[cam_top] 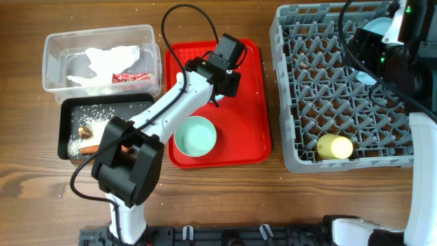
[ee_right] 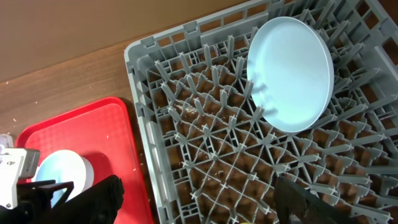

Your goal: Sort waste into correct bins and load items into the dishwasher rack

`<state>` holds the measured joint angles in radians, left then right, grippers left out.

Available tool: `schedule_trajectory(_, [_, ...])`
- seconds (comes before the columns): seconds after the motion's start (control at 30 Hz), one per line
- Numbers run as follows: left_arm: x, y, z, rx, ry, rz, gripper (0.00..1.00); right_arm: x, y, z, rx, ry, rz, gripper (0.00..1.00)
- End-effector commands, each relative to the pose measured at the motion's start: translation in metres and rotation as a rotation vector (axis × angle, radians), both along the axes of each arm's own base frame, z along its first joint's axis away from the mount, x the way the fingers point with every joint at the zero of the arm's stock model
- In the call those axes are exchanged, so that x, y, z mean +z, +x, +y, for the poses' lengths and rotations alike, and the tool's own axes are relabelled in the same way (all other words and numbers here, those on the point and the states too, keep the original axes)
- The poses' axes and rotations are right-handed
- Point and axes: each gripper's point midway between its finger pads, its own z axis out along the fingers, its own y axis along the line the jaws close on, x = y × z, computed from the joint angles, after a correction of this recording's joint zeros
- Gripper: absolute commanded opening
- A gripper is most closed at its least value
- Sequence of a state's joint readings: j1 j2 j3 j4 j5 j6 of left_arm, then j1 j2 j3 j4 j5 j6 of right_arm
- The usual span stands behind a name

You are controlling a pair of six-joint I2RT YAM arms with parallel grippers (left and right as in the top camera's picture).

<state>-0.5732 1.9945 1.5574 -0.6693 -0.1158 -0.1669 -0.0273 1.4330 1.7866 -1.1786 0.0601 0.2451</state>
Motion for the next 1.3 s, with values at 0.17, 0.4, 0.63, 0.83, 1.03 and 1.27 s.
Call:
schedule_trajectory(0.17, [0.086,0.005,0.044,0.237,-0.234,-0.033,0.74,0.011,0.014,0.026,0.105,0.085,-0.066,0.81])
schedule_trajectory(0.4, [0.146,-0.004,0.155,0.448,-0.303,-0.076,0.94,-0.060,0.071,0.161,0.361,0.169,0.046,0.81])
schedule_trajectory(0.63, [0.141,-0.004,0.240,0.704,-0.405,-0.021,1.00,-0.218,0.099,0.254,0.481,0.142,0.298,0.68])
schedule_trajectory(0.83, [0.141,-0.005,0.268,0.771,-0.404,-0.033,1.00,-0.306,0.100,0.258,0.544,0.069,0.430,0.56])
schedule_trajectory(1.03, [0.137,-0.010,0.267,0.776,-0.397,-0.010,1.00,-0.329,0.098,0.256,0.576,0.038,0.459,0.38])
schedule_trajectory(1.27, [0.137,-0.010,0.267,0.776,-0.397,-0.010,1.00,-0.280,0.111,0.210,0.477,0.000,0.418,0.04])
